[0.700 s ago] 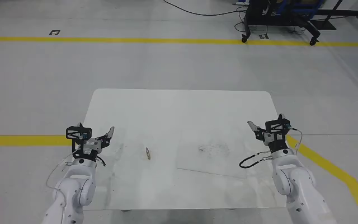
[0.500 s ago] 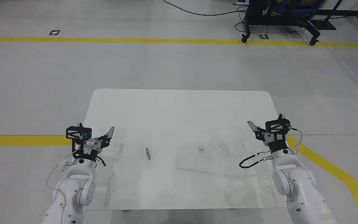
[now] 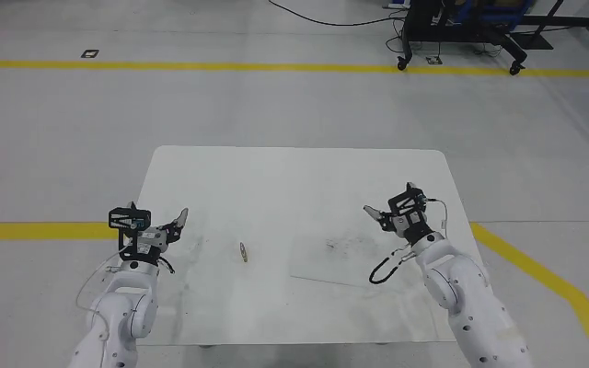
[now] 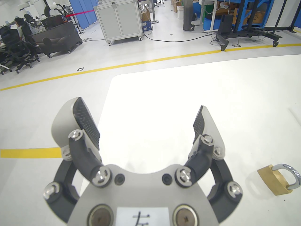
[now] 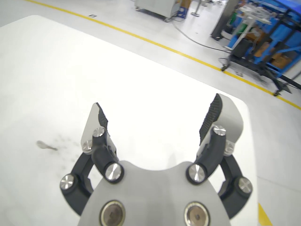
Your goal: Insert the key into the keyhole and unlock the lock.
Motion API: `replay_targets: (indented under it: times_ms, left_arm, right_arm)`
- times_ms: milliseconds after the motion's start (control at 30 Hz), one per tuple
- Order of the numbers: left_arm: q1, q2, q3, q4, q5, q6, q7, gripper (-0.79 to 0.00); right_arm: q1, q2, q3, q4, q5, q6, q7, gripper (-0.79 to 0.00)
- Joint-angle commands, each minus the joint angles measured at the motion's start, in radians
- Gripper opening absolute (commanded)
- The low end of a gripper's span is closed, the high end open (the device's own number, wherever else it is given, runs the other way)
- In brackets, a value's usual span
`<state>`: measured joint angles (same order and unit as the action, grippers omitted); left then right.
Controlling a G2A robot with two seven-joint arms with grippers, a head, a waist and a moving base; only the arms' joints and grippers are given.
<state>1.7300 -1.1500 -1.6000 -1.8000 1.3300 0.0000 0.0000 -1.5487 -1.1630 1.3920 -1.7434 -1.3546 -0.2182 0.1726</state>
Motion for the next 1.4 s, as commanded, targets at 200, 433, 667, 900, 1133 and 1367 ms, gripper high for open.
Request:
replay_targets:
  times_ms: [200, 433, 667, 900, 1133, 1367]
  left_arm:
    - [0.0, 0.0, 0.0, 0.0, 0.0, 0.0, 0.0, 0.0]
    - [0.0, 0.0, 0.0, 0.0, 0.0, 0.0, 0.0, 0.0]
    - [0.0, 0.0, 0.0, 0.0, 0.0, 0.0, 0.0, 0.0]
    - [0.0, 0.0, 0.0, 0.0, 0.0, 0.0, 0.0, 0.0]
    - [0.0, 0.0, 0.0, 0.0, 0.0, 0.0, 0.0, 0.0]
    - [0.0, 0.0, 0.0, 0.0, 0.0, 0.0, 0.0, 0.0]
  right_arm:
    - [0.056, -0.006, -0.048, 0.014, 0.022, -0.017, 0.066, 0.0]
    - [0.051, -0.005, -0.053, 0.028, 0.077, -0.099, 0.044, 0.0]
    - [0.09, 0.023, -0.079, 0.049, -0.045, -0.511, 0.089, 0.0]
    - [0.1, 0.031, -0.136, 0.041, -0.171, -0.571, 0.141, -0.369]
    - [0.147, 0.026, -0.193, 0.095, -0.168, -0.575, 0.19, -0.425]
    - [0.176, 0.022, -0.224, 0.126, -0.142, -0.556, 0.223, -0.68]
